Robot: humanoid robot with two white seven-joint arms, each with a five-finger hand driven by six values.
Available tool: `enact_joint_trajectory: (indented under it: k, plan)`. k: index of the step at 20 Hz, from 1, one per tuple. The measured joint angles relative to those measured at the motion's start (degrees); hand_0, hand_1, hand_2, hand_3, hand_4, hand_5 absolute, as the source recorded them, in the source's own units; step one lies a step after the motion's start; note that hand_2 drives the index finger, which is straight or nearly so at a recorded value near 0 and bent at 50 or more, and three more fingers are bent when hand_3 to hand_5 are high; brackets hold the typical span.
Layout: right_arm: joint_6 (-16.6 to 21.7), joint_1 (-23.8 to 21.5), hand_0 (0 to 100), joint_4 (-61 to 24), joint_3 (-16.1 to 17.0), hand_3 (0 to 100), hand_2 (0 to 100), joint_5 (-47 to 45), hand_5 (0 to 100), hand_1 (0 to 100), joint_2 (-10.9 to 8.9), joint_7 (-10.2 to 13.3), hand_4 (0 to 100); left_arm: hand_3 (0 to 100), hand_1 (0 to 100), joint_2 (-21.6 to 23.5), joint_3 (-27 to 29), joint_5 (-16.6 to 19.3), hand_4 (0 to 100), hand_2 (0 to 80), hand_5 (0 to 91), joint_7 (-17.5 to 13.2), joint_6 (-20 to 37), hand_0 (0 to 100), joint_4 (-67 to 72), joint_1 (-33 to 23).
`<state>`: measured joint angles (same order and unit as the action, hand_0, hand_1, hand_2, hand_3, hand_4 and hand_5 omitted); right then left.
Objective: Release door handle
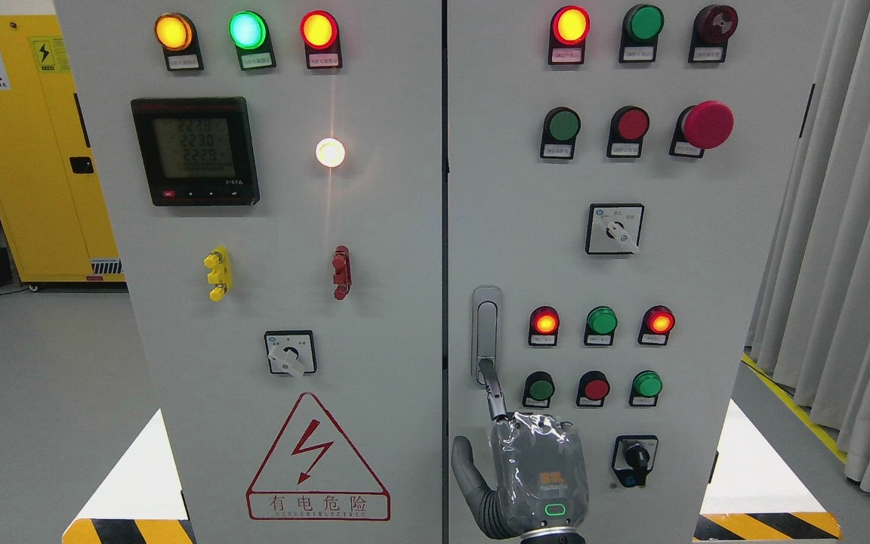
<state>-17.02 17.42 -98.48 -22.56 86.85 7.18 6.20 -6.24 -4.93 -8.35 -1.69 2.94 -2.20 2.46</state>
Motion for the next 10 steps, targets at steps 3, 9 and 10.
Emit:
enact_joint_trajectory:
  k: [3,9,10]
  plan:
    - [0.0,-0.1,58,0.1,-0.1,100,0,0.0,100,39,0.0,-0.1,100,0,56,0.0,0.0,0.0,0,0.0,0.0,0.0,0.0,12,0.0,0.0]
    - [0.0,-0.3,58,0.1,-0.1,100,0,0.0,100,39,-0.01,-0.2,100,0,56,0.0,0.0,0.0,0,0.0,0.0,0.0,0.0,12,0.0,0.0]
    - [0.0,-0.3,58,0.1,-0.1,100,0,0.0,100,39,-0.01,-0.2,100,0,56,0.0,0.0,0.0,0,0.0,0.0,0.0,0.0,12,0.0,0.0]
